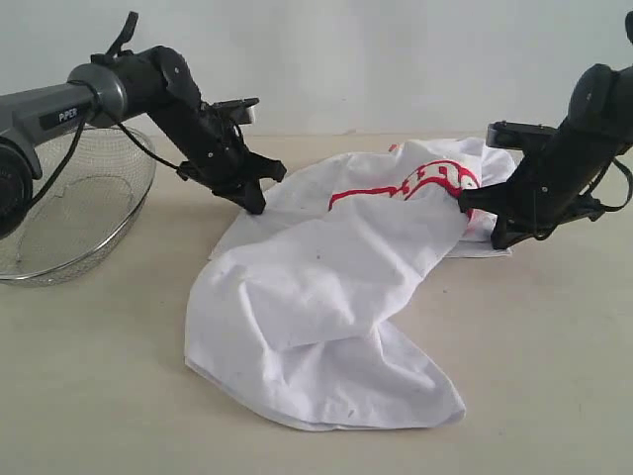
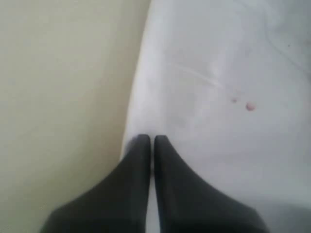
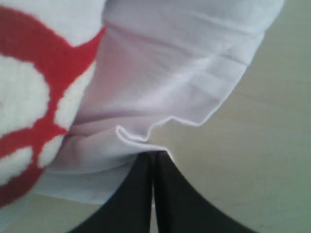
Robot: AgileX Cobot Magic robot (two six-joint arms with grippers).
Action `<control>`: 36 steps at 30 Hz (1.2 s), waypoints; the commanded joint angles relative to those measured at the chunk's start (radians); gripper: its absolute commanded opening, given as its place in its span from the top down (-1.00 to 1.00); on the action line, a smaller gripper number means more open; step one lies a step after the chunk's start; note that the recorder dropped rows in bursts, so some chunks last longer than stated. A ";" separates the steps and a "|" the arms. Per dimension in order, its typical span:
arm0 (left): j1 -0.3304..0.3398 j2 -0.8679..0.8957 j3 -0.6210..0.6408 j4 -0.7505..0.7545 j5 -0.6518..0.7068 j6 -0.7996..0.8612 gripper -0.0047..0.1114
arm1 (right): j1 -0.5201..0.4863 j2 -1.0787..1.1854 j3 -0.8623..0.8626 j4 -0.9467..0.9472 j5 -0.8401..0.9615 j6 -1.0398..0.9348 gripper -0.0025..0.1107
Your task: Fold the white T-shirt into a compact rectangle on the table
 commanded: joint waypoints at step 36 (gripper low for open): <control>0.020 -0.034 -0.059 -0.133 0.045 0.064 0.84 | -0.088 -0.051 -0.073 0.215 0.039 -0.073 0.96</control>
